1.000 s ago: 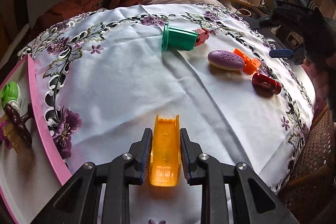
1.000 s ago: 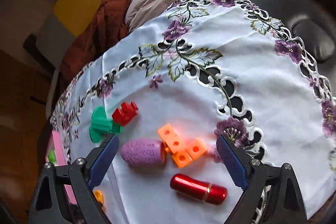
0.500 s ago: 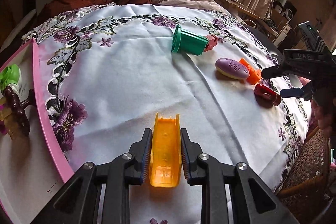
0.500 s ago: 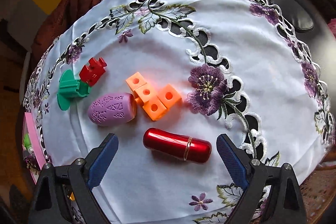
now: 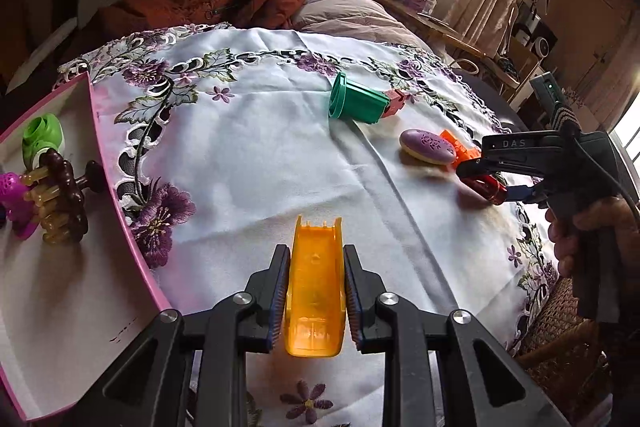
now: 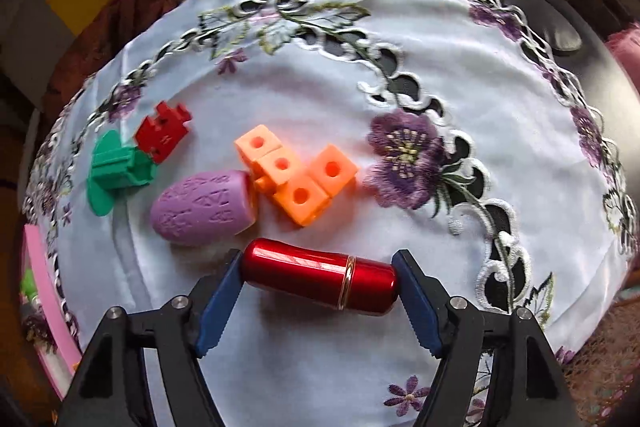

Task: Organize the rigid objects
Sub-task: 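Hold the orange slide piece with the left gripper while the right gripper grasps the red cylinder, then lower the orange slide piece into the tray and open the left gripper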

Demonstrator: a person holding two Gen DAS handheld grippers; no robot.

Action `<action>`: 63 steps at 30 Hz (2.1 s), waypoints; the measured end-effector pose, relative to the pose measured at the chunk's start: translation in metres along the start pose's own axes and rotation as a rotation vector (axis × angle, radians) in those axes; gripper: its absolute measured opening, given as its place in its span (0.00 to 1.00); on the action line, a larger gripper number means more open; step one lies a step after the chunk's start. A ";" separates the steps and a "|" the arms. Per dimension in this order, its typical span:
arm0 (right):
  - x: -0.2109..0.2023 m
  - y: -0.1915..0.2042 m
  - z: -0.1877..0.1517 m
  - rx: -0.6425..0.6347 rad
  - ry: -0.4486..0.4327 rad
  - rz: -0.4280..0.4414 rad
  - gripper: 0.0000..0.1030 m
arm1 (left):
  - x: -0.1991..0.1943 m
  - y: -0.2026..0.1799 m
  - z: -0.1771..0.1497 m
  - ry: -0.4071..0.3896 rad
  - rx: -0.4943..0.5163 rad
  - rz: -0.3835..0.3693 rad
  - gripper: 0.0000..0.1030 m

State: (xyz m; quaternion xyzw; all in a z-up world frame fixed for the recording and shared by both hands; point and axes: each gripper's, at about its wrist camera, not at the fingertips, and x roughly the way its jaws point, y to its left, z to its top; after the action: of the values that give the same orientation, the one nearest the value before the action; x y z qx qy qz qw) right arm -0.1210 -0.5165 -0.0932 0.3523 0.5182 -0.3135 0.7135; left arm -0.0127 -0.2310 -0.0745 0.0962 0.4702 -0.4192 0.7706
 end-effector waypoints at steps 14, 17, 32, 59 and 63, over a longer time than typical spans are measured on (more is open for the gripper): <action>-0.001 0.141 -0.063 -0.603 -0.039 0.167 0.73 | -0.066 0.032 -0.002 -0.120 -0.082 0.094 0.24; 0.014 0.155 -0.063 -0.629 -0.041 0.179 0.73 | -0.076 0.043 -0.004 -0.131 -0.110 0.128 0.24; 0.031 0.162 -0.066 -0.698 -0.098 0.153 0.78 | -0.090 0.071 -0.012 -0.140 -0.189 0.216 0.24; 0.032 0.163 -0.073 -0.647 -0.111 0.133 0.74 | -0.096 0.094 -0.020 -0.144 -0.263 0.249 0.24; 0.031 0.160 -0.071 -0.640 -0.132 0.119 0.73 | -0.100 0.100 -0.023 -0.149 -0.274 0.281 0.24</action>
State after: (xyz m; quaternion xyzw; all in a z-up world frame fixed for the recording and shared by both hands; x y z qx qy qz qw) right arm -0.0198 -0.3711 -0.1095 0.1192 0.5216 -0.1146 0.8370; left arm 0.0256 -0.1003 -0.0310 0.0238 0.4467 -0.2458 0.8599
